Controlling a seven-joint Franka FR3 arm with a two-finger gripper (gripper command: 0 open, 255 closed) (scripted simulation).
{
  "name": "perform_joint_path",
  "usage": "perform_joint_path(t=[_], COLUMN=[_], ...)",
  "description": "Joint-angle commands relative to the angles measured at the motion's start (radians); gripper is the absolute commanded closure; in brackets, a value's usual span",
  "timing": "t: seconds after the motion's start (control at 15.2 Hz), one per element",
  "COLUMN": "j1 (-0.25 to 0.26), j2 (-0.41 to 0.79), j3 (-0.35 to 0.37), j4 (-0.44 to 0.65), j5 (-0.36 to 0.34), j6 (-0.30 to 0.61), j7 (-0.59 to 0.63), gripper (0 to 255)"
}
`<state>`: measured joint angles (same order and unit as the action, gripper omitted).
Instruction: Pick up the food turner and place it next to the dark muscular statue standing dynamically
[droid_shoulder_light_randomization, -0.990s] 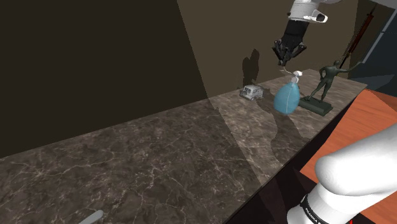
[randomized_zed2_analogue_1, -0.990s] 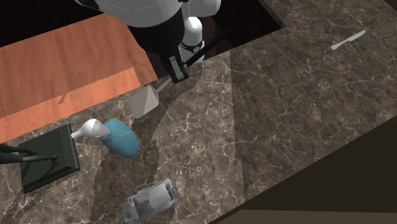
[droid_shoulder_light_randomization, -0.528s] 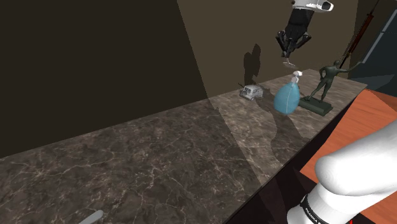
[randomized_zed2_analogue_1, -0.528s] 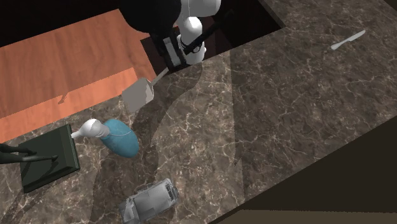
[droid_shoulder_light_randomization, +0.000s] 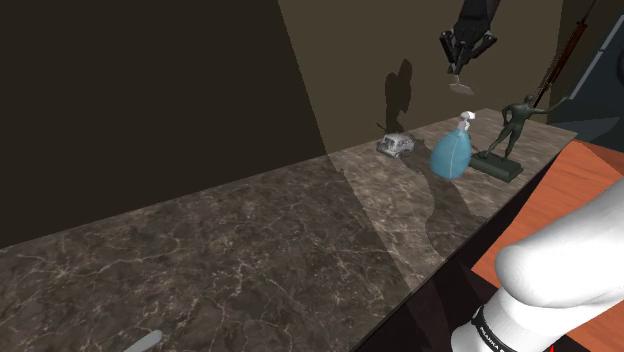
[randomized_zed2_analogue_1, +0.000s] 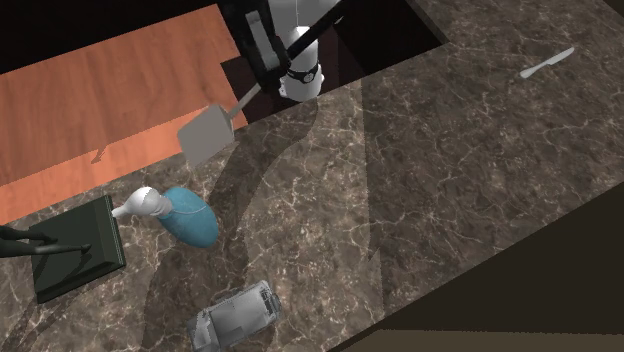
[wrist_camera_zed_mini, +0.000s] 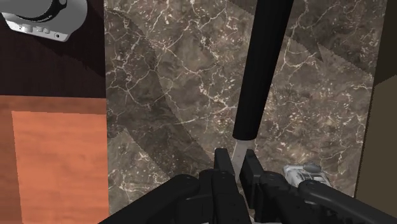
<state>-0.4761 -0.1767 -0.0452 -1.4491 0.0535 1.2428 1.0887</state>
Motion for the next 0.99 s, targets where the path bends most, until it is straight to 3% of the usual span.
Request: perform_joint_path(t=[0.0, 0.13, 0.92], j1=[0.000, 0.000, -0.134], j2=[0.016, 0.036, 0.092], j3=[-0.001, -0.002, -0.192], j4=[0.045, 0.095, 0.168], j5=[0.001, 0.003, -0.025], j6=[-0.030, -0.060, -0.092], j7=[0.001, 0.002, -0.332], gripper=[255, 255, 255])
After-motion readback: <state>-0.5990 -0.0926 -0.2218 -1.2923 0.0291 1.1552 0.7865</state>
